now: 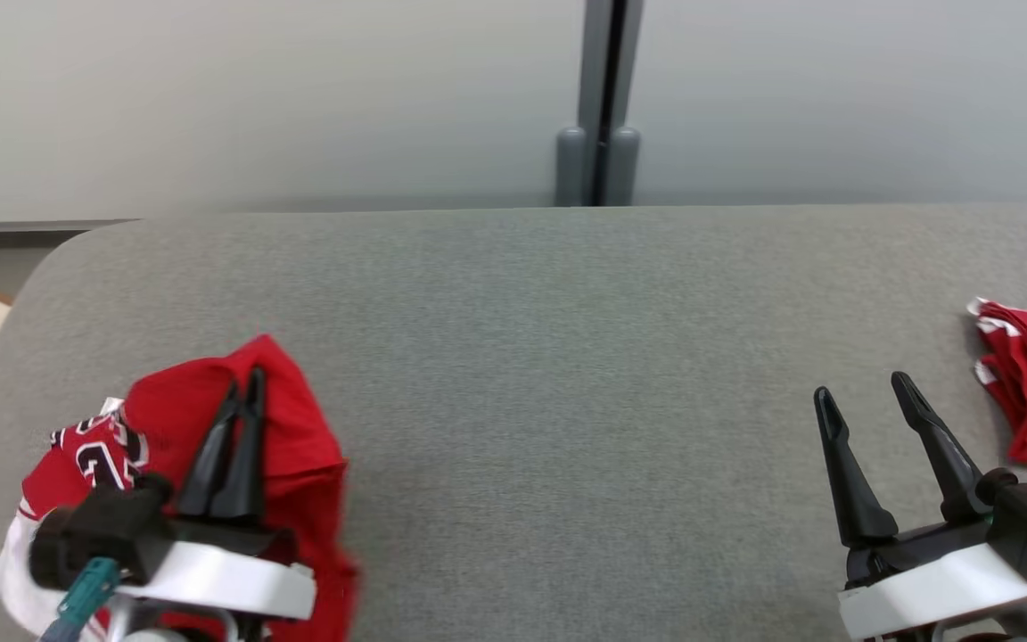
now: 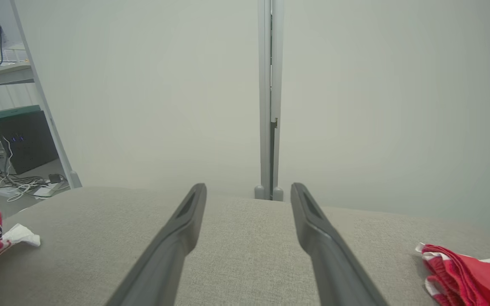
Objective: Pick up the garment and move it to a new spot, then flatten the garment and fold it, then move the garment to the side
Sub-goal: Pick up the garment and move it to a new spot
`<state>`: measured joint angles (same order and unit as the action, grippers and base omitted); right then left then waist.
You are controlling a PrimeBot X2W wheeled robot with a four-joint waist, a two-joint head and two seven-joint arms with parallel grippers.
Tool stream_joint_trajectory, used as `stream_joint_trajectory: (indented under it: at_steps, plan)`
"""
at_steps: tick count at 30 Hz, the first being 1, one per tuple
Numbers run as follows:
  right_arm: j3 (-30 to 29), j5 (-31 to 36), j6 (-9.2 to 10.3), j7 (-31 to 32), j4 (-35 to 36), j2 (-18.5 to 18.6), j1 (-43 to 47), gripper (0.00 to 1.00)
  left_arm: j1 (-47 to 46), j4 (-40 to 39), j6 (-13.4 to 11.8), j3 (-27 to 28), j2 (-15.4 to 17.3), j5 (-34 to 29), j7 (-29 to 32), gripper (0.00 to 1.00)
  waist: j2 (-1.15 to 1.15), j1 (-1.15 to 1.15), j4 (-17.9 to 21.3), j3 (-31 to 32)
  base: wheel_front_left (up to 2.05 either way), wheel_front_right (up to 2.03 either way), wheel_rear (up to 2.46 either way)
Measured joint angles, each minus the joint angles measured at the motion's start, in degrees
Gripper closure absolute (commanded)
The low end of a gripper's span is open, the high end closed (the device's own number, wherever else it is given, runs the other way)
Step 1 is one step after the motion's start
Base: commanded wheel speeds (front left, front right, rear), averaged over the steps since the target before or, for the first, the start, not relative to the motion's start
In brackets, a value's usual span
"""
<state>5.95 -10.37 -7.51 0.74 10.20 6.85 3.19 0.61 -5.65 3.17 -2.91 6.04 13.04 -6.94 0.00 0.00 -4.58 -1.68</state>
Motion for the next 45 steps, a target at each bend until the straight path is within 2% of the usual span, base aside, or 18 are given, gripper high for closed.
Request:
stream_joint_trajectory:
  at_steps: [4, 11, 19, 27, 28, 29, 33, 37, 45]
  plan:
    - [0.43, 0.15, 0.01, 0.11, 1.02, 0.01, -1.52, 0.0, -3.91, -0.19, 1.75, -4.54, -0.65, -0.02, 0.53, 1.0, 0.0, 0.0, 3.17, -1.35, 0.0, 0.0, 0.0]
    - [0.85, 0.22, 0.01, -1.52, 1.16, -0.86, -4.82, 0.0, -16.27, 4.65, 3.69, -14.3, -1.32, -0.33, 0.88, 1.0, 0.0, 0.0, 10.55, -6.72, 0.0, 0.0, 0.0]
    - [0.41, -1.01, 0.01, -5.91, -2.38, -2.91, -5.88, 0.0, -27.49, 11.52, 4.1, -25.46, -2.38, 0.07, 1.89, 1.0, 0.0, 0.0, 20.28, -14.59, 0.0, 0.0, 0.0]
    - [1.47, -2.13, 0.01, -9.4, -6.11, -3.8, -8.21, 0.0, -31.72, 24.73, 4.27, -30.28, -0.83, 1.01, 1.51, 1.0, 0.0, 0.0, 26.83, -22.6, 0.0, 0.0, 0.0]
    - [1.52, -2.12, 0.01, -9.57, -6.44, -3.82, -8.38, 0.0, -32.1, 25.43, 4.27, -30.37, -0.74, 1.07, 1.02, 0.4, 0.0, 0.0, 26.97, -23.06, 0.0, 0.0, 0.0]
    - [1.48, -2.11, 0.01, -9.8, -6.75, -3.85, -8.58, 0.0, -32.44, 26.3, 4.27, -30.63, -0.62, 1.2, 0.93, 0.0, 0.0, 0.0, 26.84, -23.25, 0.0, 0.0, 0.0]
    - [1.62, -1.44, 0.01, -9.77, -7.58, -3.93, -9.54, 0.0, -32.26, 26.61, 4.27, -31.4, -0.2, 2.75, -2.01, 0.0, 0.0, 0.0, 25.39, -22.53, 0.0, 0.0, 0.0]
    - [1.33, -0.56, 0.01, -8.82, -7.69, -3.85, -9.53, 0.0, -29.84, 24.94, 3.52, -29.82, -0.05, 4.77, -4.27, 0.0, 0.0, 0.0, 22.61, -20.0, 0.0, 0.0, 0.0]
    - [0.2, -0.07, 0.01, -5.23, -6.32, -1.86, -7.54, 0.0, -23.22, 20.62, -1.9, -21.59, 2.83, 8.72, -7.08, 0.0, 0.0, 0.0, 15.01, -13.66, 0.0, 0.0, 0.0]
